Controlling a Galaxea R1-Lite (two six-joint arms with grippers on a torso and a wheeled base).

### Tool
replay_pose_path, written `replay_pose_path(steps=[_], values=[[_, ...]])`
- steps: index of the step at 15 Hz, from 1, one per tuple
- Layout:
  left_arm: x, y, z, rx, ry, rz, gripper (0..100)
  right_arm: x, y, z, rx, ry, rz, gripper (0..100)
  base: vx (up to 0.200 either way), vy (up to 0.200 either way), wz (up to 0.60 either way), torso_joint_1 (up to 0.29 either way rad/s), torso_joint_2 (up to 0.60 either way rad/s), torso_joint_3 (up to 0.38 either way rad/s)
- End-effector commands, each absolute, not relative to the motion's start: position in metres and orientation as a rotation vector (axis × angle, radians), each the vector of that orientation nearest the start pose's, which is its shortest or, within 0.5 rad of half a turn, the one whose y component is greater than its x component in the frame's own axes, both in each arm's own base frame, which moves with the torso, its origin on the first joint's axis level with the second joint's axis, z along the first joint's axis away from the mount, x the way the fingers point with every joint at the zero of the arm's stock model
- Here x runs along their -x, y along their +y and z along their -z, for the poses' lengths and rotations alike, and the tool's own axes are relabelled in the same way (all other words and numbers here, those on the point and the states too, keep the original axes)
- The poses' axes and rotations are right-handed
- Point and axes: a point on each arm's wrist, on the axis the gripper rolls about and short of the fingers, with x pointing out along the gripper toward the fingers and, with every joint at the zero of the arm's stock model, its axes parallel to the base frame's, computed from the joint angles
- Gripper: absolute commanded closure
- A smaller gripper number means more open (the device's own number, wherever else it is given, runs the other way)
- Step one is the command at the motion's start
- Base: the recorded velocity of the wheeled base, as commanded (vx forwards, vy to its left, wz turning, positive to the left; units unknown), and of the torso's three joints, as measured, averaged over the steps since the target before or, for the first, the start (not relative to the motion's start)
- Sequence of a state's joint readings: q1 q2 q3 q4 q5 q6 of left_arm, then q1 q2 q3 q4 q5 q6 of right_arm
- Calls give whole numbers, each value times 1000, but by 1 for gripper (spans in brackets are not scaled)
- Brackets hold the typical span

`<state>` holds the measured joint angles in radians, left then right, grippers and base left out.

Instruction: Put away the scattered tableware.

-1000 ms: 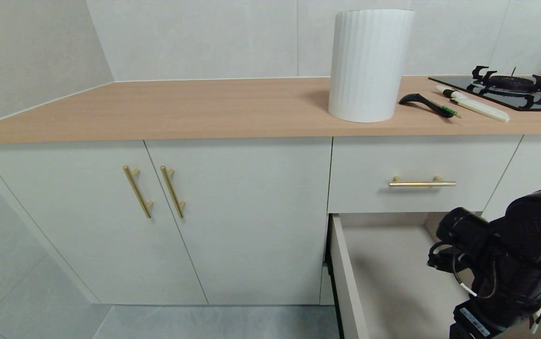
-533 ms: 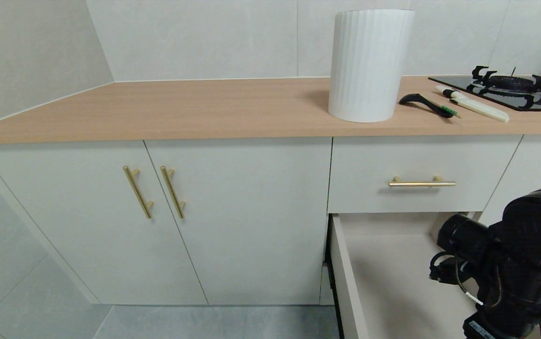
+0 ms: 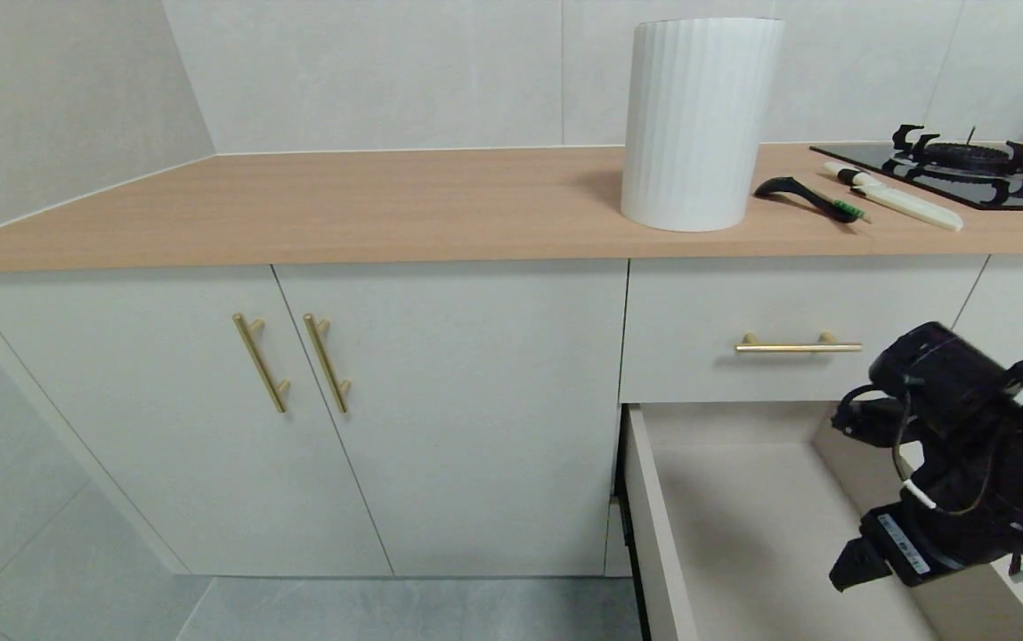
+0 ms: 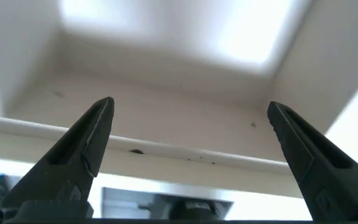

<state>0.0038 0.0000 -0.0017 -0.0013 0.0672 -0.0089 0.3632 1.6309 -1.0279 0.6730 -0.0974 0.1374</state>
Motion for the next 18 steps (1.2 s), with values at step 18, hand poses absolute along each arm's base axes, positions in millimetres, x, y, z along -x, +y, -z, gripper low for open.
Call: replay_pose_path(steps=[18], values=[[23, 1, -76, 9, -3, -71, 0, -157, 58, -294, -40, 564, -236, 0, 0, 0, 0, 40, -225, -186]])
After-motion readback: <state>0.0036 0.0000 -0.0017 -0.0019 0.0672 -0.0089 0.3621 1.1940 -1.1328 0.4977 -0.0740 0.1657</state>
